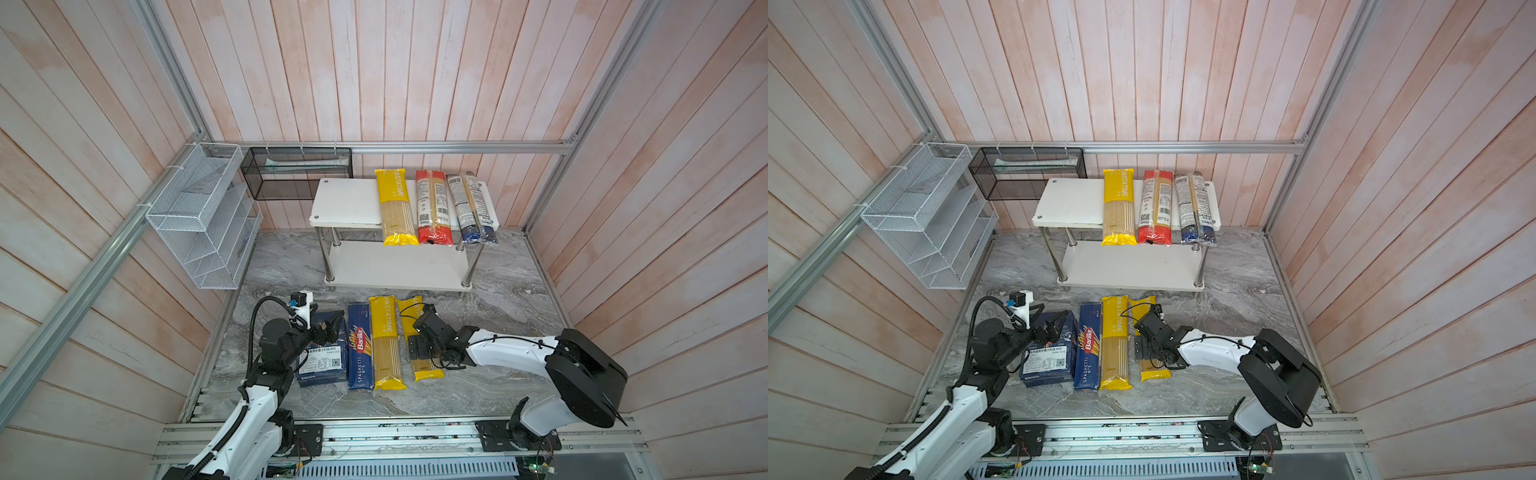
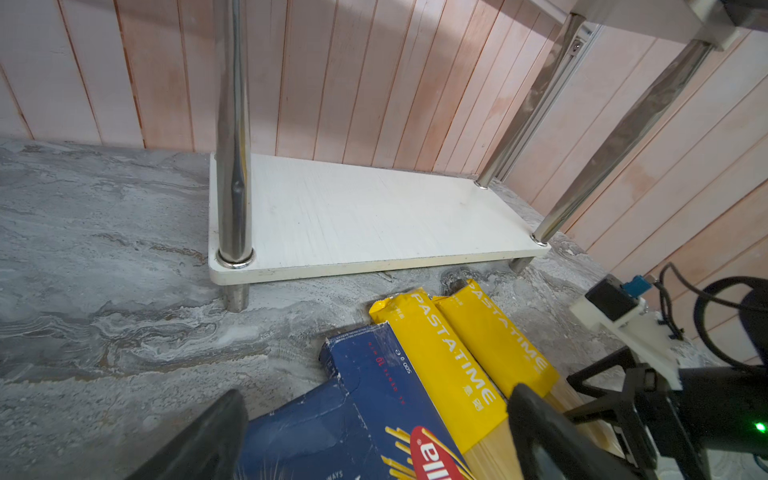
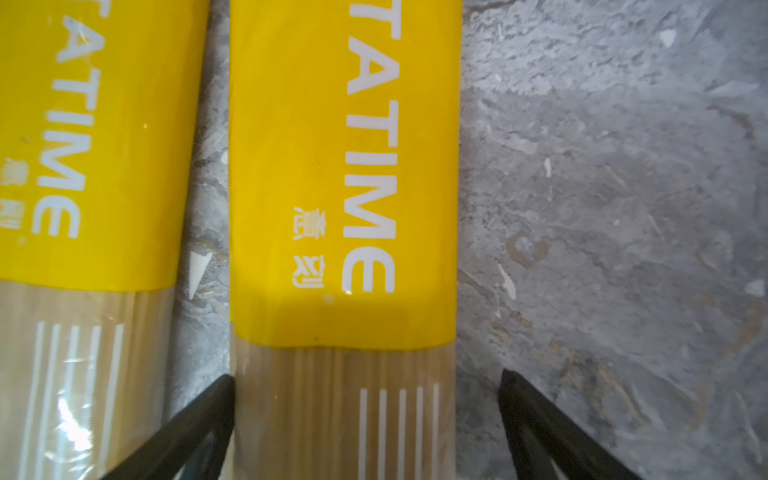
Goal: Place and organize the pasta boxes and bags onto the shelf
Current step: 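Close the right gripper on the yellow pack's near end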
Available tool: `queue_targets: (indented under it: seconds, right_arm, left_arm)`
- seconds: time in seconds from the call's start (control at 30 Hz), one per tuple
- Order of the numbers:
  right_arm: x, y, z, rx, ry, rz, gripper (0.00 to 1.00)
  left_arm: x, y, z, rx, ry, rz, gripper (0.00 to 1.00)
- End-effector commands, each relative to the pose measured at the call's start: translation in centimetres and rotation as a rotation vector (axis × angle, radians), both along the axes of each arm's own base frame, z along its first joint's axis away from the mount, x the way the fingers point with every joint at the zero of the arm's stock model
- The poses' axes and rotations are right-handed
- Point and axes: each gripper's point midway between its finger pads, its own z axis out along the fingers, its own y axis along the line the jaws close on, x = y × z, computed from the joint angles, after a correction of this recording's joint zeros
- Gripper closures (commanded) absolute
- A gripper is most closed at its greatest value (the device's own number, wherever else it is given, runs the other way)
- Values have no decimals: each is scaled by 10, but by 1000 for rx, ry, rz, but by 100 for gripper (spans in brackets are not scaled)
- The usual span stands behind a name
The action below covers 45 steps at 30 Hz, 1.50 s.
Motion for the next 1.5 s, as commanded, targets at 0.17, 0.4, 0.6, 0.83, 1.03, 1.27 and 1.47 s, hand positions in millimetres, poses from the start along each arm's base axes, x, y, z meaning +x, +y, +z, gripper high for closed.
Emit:
queue_targets:
  seconds: [0.17, 0.4, 0.6, 0.83, 1.03, 1.27, 1.47]
  right_arm:
    - [-9, -5, 20, 24, -17, 99, 2]
    - [9, -1, 30, -38, -34, 88, 2]
    - [14, 6, 17, -72, -6, 93, 2]
    - [15, -2, 7, -106, -1, 64, 2]
    - [12, -4, -6, -117, 34, 61, 2]
    - [10, -2, -16, -79, 50, 72, 2]
    - [8, 5, -24, -48, 67, 86, 2]
  left_arm:
    - [2, 3, 12, 5, -42, 12, 0]
    - [2, 4, 12, 3, -40, 19, 0]
    - [2, 3, 11, 5, -39, 14, 0]
    - [2, 3, 12, 4, -40, 15, 0]
    - [1, 4, 12, 3, -42, 18, 0]
    - [4, 3, 10, 5, -31, 14, 0]
    - [4, 2, 10, 5, -31, 12, 0]
